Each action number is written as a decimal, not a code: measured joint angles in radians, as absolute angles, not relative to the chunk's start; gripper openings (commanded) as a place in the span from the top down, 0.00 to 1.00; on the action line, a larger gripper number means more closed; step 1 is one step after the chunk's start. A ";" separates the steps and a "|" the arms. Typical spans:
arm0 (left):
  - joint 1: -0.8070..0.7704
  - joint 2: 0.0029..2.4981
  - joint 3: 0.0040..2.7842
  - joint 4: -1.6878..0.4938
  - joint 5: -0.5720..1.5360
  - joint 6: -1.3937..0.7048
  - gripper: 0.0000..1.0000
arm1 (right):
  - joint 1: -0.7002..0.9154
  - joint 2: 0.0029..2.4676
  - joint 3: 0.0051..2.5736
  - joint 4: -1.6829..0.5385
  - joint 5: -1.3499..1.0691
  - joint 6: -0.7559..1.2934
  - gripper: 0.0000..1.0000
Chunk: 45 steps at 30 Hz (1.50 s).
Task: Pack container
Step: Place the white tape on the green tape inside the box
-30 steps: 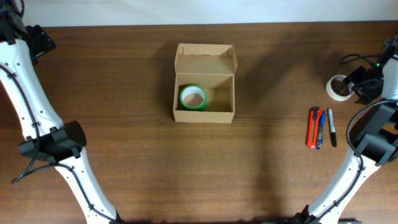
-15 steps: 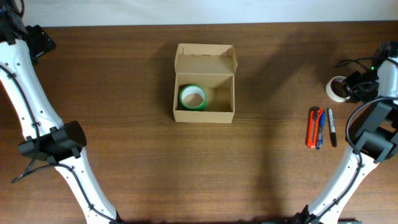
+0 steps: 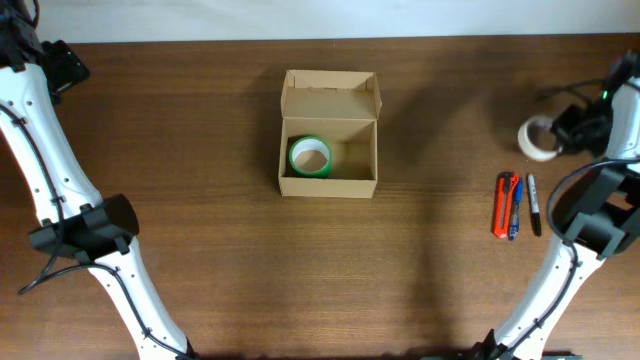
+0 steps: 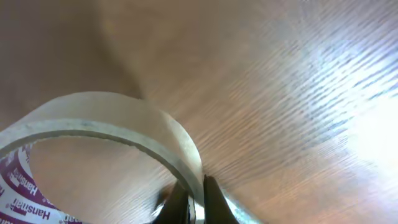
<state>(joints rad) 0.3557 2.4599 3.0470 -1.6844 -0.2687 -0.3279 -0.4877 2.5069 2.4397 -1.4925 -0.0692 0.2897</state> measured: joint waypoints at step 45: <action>0.356 2.460 3.047 -1.684 -0.268 -0.328 0.00 | 0.545 2.294 2.217 -1.187 0.085 -0.131 0.96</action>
<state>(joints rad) 0.3557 2.4599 3.0470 -1.6844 -0.2684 -0.3279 0.5446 2.2940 2.2166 -1.1870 0.0853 -0.1314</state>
